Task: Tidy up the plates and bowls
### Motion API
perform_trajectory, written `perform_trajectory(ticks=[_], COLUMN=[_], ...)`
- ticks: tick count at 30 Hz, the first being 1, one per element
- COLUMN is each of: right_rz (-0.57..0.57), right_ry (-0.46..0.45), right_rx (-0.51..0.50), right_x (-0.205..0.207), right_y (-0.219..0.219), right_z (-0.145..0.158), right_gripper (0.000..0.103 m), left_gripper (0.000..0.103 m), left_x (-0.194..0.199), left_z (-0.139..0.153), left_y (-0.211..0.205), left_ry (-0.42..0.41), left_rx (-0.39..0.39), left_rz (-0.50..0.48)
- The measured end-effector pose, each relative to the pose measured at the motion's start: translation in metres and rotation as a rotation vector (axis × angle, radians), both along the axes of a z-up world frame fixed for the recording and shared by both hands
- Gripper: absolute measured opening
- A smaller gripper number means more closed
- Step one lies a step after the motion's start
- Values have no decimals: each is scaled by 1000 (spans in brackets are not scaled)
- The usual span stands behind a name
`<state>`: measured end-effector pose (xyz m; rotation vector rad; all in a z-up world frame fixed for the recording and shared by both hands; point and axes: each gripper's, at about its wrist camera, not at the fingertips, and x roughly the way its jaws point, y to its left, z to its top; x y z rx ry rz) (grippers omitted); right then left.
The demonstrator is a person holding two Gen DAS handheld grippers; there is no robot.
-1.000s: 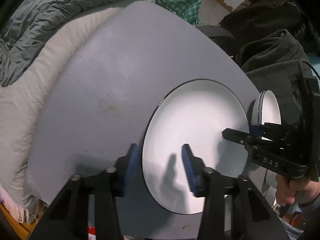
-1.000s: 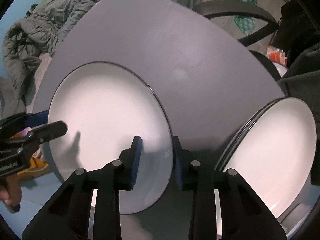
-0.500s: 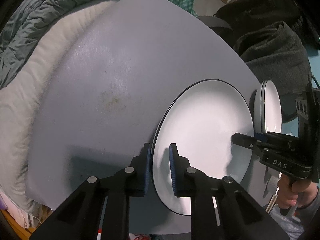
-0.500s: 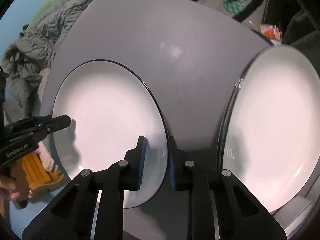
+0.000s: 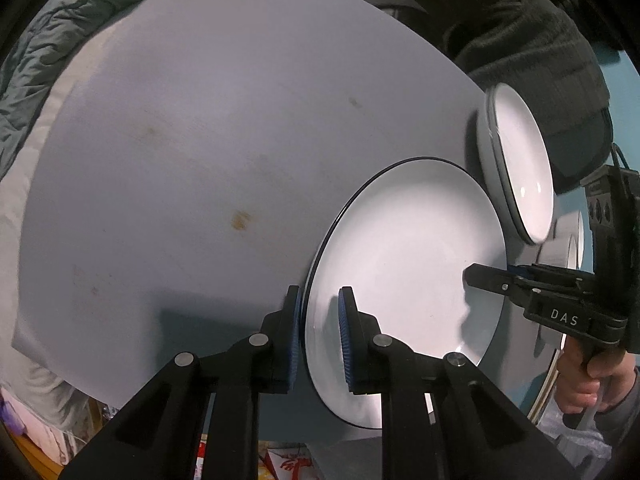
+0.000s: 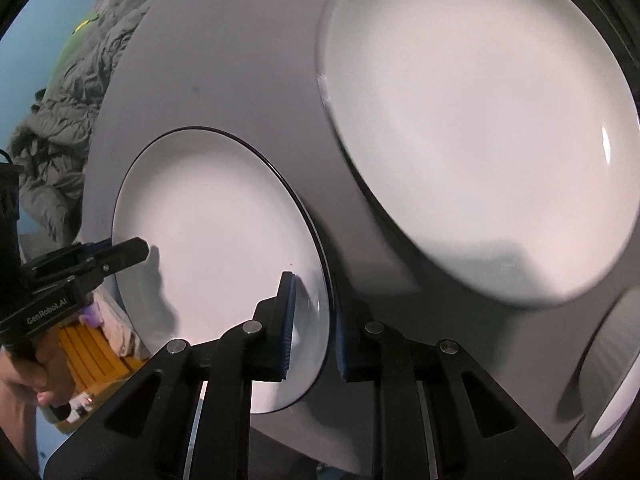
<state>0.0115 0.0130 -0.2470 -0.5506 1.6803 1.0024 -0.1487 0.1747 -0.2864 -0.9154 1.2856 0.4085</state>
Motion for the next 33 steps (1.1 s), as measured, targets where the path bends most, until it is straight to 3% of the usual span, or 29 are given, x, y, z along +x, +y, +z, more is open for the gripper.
perform_trajectory(ticks=[20,28,33], right_rz=[-238,-310,-316], right_ry=[-19,-13,-4], right_rx=[-22,20,20], right_x=[26,40,30], right_y=[-96,-121,-120], right_z=[10,12,9], right_gripper=[18,20,20], left_gripper=[17,15,15], left_x=[54,59,57], left_z=[-6,-9,-16], left_y=[-83,-83,-86], left_ry=[-18,7,7], left_rx=[-73,-91,-123], left_rz=[-269,-333,-312])
